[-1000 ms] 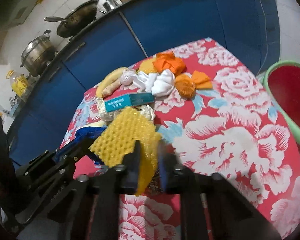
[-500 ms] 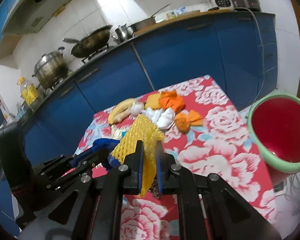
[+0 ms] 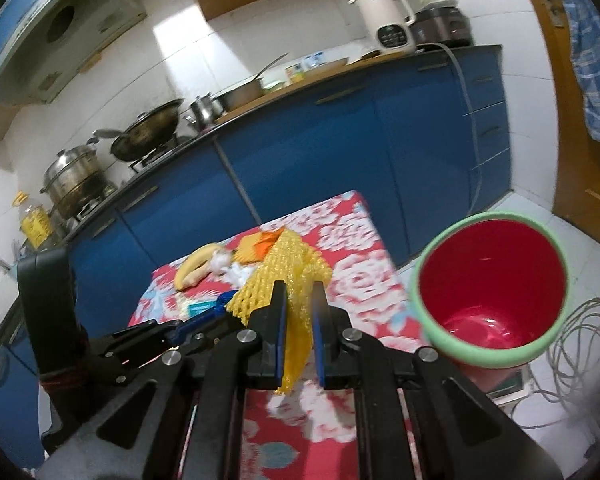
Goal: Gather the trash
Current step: 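Carry the blue cloth and yellow foam net over the red bucket and release both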
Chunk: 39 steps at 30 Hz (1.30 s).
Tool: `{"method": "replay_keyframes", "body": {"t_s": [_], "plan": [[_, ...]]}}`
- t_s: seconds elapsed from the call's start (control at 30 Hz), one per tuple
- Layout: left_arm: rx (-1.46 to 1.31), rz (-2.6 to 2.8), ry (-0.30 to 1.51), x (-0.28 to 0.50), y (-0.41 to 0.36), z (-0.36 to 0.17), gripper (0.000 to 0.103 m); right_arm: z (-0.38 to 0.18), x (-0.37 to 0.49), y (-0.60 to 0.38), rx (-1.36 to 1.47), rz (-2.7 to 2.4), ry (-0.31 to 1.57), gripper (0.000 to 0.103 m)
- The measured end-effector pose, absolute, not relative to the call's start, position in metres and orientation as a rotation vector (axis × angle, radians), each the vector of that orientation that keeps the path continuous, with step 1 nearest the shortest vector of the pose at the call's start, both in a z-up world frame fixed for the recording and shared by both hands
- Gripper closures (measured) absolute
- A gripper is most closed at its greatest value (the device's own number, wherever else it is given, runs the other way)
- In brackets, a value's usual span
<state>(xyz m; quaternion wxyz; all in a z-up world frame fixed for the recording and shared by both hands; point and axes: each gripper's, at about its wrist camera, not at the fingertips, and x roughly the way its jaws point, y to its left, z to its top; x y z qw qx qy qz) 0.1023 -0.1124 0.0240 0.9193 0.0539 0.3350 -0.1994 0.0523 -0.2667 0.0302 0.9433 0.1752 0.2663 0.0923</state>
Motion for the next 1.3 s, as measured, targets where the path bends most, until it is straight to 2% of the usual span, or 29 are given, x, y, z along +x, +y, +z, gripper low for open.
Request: {"method": "replay_keyframes", "body": {"t_s": [0.5,1.1,1.13,1.17,1.2,1.27,1.3], "plan": [[0.179,-0.562,0.699,0.127,-0.217,0.008,0.093,0.006,0.061,-0.354,0.409,0.014,0.56,0.089],[0.239,-0.626,0.775,0.166,-0.286,-0.035,0.091,-0.037,0.095,-0.41,0.439,-0.1,0.614,0.087],[0.245,-0.625,0.778,0.167,-0.288,-0.036,0.089,-0.039,0.097,-0.412,0.442,-0.107,0.619,0.085],[0.253,-0.622,0.781,0.168,-0.291,-0.037,0.082,-0.042,0.099,-0.415,0.447,-0.119,0.625,0.084],[0.26,-0.616,0.783,0.168,-0.293,-0.038,0.069,-0.044,0.099,-0.417,0.45,-0.127,0.628,0.084],[0.263,-0.596,0.772,0.169,-0.293,-0.038,0.051,-0.048,0.101,-0.422,0.461,-0.139,0.632,0.081],[0.262,-0.592,0.765,0.169,-0.292,-0.037,0.049,-0.049,0.1,-0.423,0.462,-0.147,0.633,0.078]]}}
